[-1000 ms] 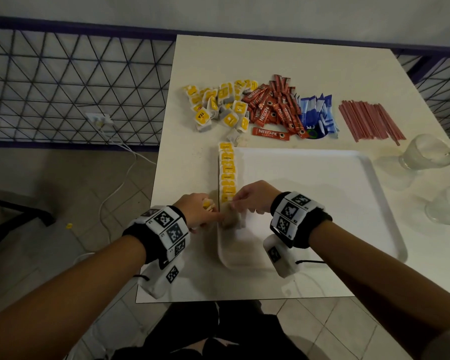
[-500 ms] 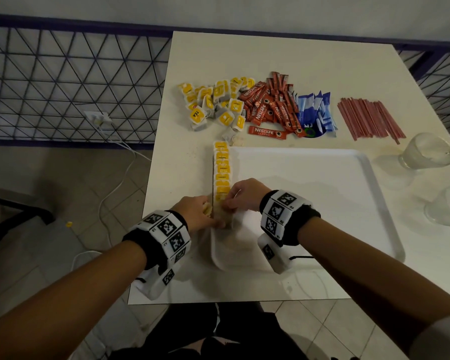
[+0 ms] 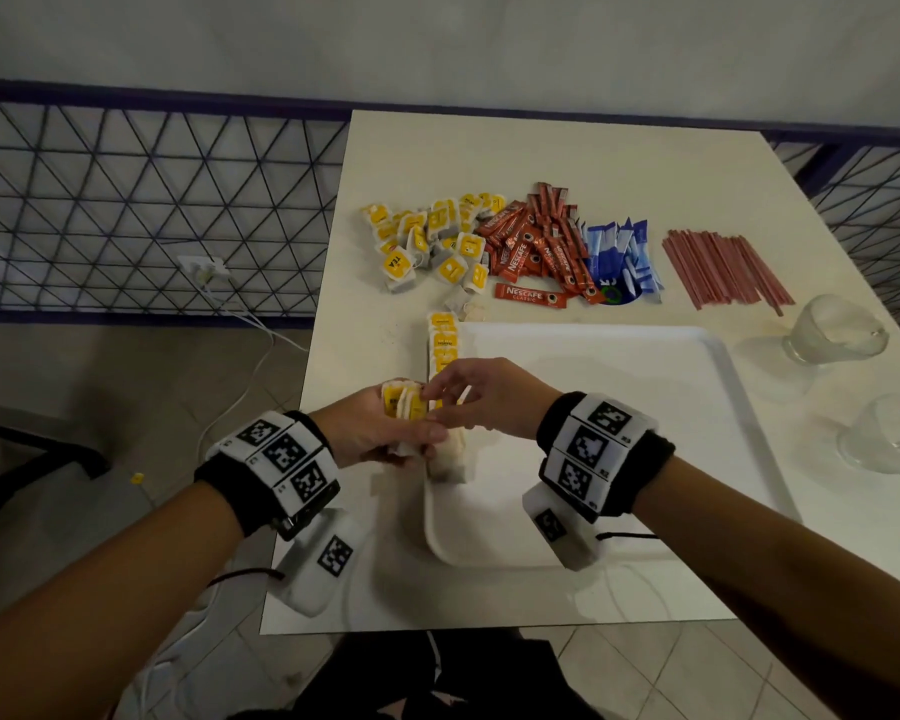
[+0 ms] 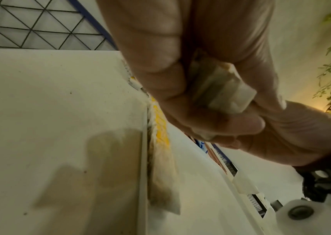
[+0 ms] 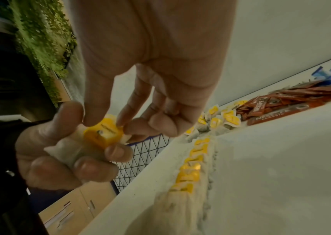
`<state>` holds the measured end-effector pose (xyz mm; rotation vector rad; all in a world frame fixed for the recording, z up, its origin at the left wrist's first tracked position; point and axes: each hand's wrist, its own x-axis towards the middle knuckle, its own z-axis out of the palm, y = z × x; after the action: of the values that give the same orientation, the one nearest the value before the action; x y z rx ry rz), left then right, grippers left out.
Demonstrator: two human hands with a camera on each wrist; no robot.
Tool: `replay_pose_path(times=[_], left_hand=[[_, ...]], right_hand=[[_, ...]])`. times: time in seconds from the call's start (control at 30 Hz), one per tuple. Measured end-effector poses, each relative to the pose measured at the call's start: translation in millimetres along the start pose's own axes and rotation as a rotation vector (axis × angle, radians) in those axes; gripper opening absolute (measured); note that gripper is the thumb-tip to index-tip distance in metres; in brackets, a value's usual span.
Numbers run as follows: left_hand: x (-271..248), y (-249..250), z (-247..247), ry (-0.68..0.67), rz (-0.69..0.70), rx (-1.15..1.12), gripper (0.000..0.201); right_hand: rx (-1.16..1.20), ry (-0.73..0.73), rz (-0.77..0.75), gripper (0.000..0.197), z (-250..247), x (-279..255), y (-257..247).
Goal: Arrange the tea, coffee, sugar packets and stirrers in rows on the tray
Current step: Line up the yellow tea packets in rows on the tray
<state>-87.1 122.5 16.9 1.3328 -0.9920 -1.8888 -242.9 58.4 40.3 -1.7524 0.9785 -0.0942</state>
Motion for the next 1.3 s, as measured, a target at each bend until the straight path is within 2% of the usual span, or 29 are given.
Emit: replay_pose_path(times=[0.1,0.23,0.3,0.4,0.47,0.67,0.77,1.0,1.17,1.3], left_hand=[[0.4,2.4,0.8,0.016,0.007,-0.076,0.083],[-3.4,3.4,2.1,-0.001,0.019,-0.135,0.084],[-6.0,2.7,2.7,-0.001,0.026,-0.154,0.072],[-9.4,0.2,3.5,0.043,0.044,-0.186,0.048],[-12.2,-2.2,2.7,0.068,0.070,-0.185,0.036],[-14.1,-7.9,-8.8,0.240,0.073,-0.193,0.013],[-18.3,-7.3,-11.7,0.239,0.069,-0.118,0.006],[-19.0,-13.3,-0.3,0.289,0.052,0.167,0.009],[-20.6,-27.5,14.5,0.310,0.024,0.334,0.014],[-23.9,-40.9,28.6,0.353,-0.033,0.401,0.015]], right_hand=[[-0.048,0.044,0.002,0.025,2.5,2.2,-2.8],[-0.051,0.093,0.032,0.024,7.9,3.2,-3.3],[-0.042,0.106,0.027,0.017,11.4,2.4,-2.3],[-0.006,0.139,0.034,0.027,16.1,1.1,-0.1],[0.070,0.166,0.048,0.026,19.2,-1.4,0.6],[0.180,0.205,0.087,0.020,18.7,-8.6,-0.6],[0.218,0.233,0.088,0.018,20.3,-10.2,0.3],[0.229,0.301,0.083,0.018,23.8,-21.9,7.5],[0.207,0.249,0.095,0.019,26.7,-29.9,20.4],[0.083,0.194,0.126,0.020,28.3,-35.1,31.7]])
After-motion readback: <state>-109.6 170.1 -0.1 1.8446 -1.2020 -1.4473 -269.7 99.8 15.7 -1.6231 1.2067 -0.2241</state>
